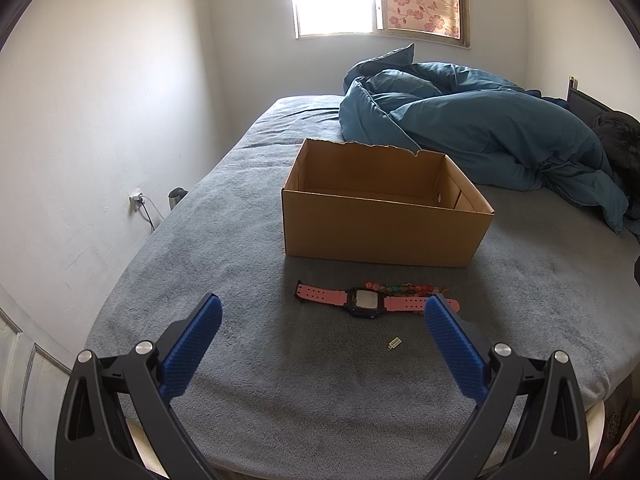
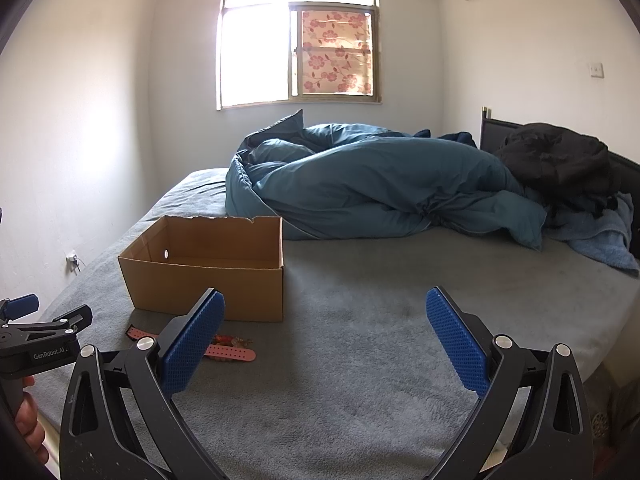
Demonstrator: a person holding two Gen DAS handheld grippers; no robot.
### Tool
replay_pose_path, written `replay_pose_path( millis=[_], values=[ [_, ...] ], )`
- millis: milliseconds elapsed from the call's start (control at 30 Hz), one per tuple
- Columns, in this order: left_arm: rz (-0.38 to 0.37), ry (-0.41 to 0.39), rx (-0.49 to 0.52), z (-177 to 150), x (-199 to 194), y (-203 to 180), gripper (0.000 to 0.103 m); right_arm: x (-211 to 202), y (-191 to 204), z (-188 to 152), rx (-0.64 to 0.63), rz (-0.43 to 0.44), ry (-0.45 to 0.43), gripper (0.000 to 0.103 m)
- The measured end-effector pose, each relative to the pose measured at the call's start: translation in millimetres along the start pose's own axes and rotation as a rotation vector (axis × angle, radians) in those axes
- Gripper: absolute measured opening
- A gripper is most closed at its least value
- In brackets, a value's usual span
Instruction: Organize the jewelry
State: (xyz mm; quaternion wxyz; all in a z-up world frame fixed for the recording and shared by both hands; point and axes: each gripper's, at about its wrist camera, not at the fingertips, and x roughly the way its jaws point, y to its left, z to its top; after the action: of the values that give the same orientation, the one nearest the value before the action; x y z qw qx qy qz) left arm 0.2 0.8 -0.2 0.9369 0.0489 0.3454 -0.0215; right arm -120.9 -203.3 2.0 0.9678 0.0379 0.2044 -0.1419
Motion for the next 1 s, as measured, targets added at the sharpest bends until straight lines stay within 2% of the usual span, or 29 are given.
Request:
replay_pose_path(
  millis=[1000],
  values=[
    [0.0, 0.002, 0.002, 0.1, 0.6, 7.2, 0.099, 1.9, 2.5, 0.8, 0.0, 0.003, 0.002, 0.097]
  ],
)
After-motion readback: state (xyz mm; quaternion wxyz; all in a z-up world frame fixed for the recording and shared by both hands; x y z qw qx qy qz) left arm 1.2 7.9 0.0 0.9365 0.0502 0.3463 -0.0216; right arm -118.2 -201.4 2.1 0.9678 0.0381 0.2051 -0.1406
